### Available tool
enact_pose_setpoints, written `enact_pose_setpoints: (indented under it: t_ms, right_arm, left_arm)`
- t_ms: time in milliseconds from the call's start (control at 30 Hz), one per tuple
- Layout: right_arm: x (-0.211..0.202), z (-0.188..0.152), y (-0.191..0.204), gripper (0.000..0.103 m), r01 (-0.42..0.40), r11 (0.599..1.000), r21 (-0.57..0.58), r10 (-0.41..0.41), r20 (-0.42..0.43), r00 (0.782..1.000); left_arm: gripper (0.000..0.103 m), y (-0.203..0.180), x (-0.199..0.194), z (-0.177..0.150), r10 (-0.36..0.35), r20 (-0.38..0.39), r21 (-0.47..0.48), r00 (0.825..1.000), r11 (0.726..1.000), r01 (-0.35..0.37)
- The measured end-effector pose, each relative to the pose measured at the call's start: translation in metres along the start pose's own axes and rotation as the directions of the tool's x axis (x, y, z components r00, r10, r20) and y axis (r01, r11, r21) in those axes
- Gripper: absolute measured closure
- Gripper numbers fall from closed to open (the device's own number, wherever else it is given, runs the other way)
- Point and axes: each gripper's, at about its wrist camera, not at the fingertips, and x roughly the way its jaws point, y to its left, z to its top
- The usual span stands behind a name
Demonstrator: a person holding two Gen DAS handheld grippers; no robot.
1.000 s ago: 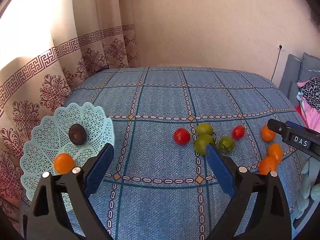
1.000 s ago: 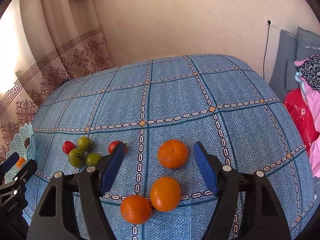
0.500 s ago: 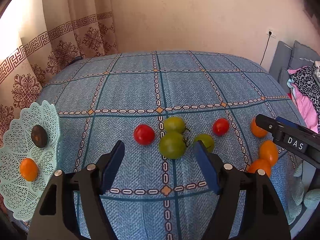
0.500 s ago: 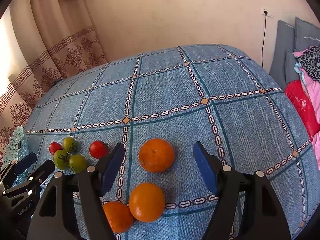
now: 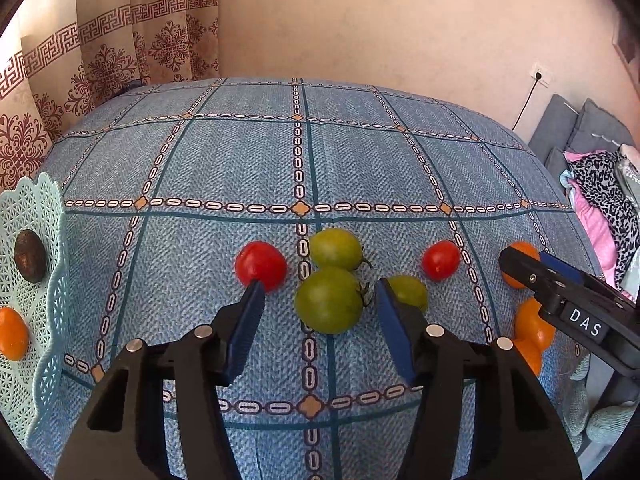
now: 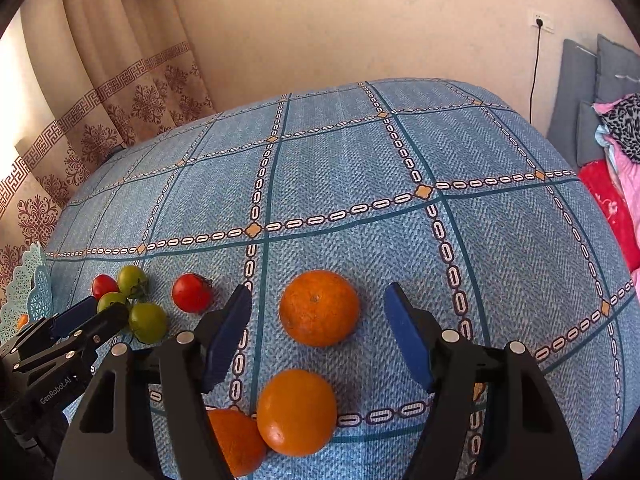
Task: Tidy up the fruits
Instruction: 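Grasp the large green tomato with the left tool while the right tool grasps an orange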
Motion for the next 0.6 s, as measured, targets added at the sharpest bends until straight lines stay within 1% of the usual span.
enact_pose_setpoints:
  t_ms: [100,133,167,233,400,500,533,600]
  right_arm:
    - [0.007,0.002,0.002,0.042,0.007,1.000,-0.002,-0.007,-0.010,1.000]
    - [0.009,0.002,0.002,0.044,0.010,1.000,-0.002,-0.010,-0.014,1.000]
    - [0.011,0.002,0.003,0.046,0.015,1.000,-0.004,-0.015,-0.014,1.000]
    - [0.012,0.003,0.003,0.053,0.024,1.000,-0.008,-0.024,-0.011,1.000]
    - [0.010,0.002,0.000,0.063,0.001,1.000,-0.011,-0.001,-0.006,1.000]
    - [0.008,-0.001,0.002,0.063,0.008,1.000,-0.025,-0.008,0.003,1.000]
    - [0.007,-0.001,0.002,0.063,-0.002,1.000,-0.023,0.002,0.003,1.000]
    - [0.003,-0.004,0.000,0.063,-0.019,1.000,-0.018,0.020,0.011,1.000]
  left_arm:
    - [0.055,-0.001,0.000,0.000,-0.017,0.004,0.004,1.000,1.000,0.017]
    - [0.062,-0.001,-0.001,-0.001,-0.026,0.004,0.007,1.000,1.000,0.026]
    - [0.065,-0.002,0.000,-0.002,-0.034,0.002,0.007,0.999,0.999,0.034]
    - [0.065,-0.002,-0.001,-0.003,-0.036,0.005,0.006,0.999,0.999,0.036]
    - [0.065,0.000,-0.005,-0.006,-0.048,0.010,0.002,0.999,0.999,0.048]
    - [0.066,0.001,-0.009,-0.006,-0.048,0.015,0.000,0.999,0.999,0.048]
    - [0.069,0.000,-0.011,-0.007,-0.043,0.018,0.001,0.999,0.999,0.043]
    - [0.069,0.000,-0.016,-0.008,-0.041,0.025,0.002,0.999,0.999,0.041]
